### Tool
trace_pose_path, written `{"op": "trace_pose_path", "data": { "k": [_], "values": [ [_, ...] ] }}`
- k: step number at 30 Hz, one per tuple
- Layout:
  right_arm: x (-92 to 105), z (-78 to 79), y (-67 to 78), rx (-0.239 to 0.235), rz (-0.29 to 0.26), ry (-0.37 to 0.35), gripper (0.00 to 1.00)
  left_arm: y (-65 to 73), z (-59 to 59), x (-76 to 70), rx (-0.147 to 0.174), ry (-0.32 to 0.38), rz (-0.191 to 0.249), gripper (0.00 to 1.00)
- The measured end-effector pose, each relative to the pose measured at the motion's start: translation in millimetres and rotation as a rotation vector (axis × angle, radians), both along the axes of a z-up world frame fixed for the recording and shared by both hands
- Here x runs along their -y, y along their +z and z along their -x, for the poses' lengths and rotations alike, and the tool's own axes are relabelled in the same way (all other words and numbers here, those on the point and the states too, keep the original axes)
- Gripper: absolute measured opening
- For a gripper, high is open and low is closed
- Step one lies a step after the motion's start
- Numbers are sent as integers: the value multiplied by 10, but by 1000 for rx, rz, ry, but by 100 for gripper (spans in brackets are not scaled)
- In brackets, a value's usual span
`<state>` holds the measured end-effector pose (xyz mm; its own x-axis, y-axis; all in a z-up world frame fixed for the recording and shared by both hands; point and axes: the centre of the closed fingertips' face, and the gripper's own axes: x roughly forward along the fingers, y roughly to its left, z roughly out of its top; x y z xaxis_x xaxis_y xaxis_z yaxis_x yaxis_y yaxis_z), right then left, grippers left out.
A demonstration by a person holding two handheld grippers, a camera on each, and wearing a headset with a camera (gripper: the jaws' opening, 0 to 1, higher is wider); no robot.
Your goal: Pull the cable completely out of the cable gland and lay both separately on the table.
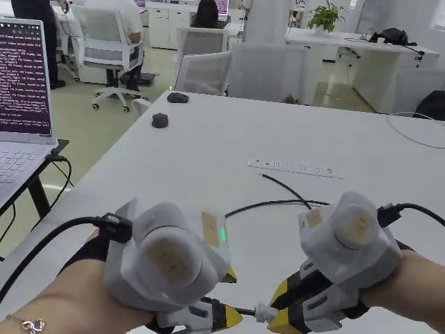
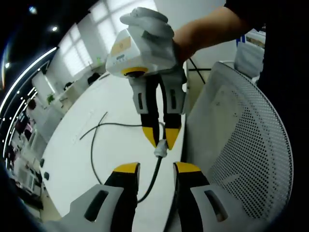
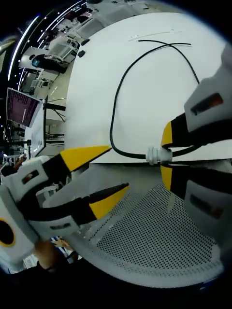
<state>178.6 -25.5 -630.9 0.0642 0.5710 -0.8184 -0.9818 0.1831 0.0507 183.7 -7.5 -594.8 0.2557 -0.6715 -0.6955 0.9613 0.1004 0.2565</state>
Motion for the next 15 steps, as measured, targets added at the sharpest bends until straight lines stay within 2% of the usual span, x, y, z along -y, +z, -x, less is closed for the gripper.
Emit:
{"op": "trace_pose_path", "data": {
  "k": [1, 3, 7, 9, 11, 15],
  "values": [
    [-7, 20, 35, -1, 0, 0, 12, -7, 5, 18, 11, -16, -6, 31],
    [-16, 47, 72, -1, 2, -1, 12, -23, 53, 72, 0, -46, -14, 28],
    [-60, 87, 132, 2, -2, 6, 12, -21, 123, 192, 10, -105, -17, 28],
    [-81, 103, 132, -4, 1, 7, 12, -53, 148, 226, 13, -136, -37, 26],
    [-84, 114, 127, 2, 17, 19, 12, -72, 174, 232, 21, -174, -61, 25],
    [-83, 109, 136, 5, 22, 26, 12, -72, 144, 216, 40, -198, -87, 21]
  ]
}}
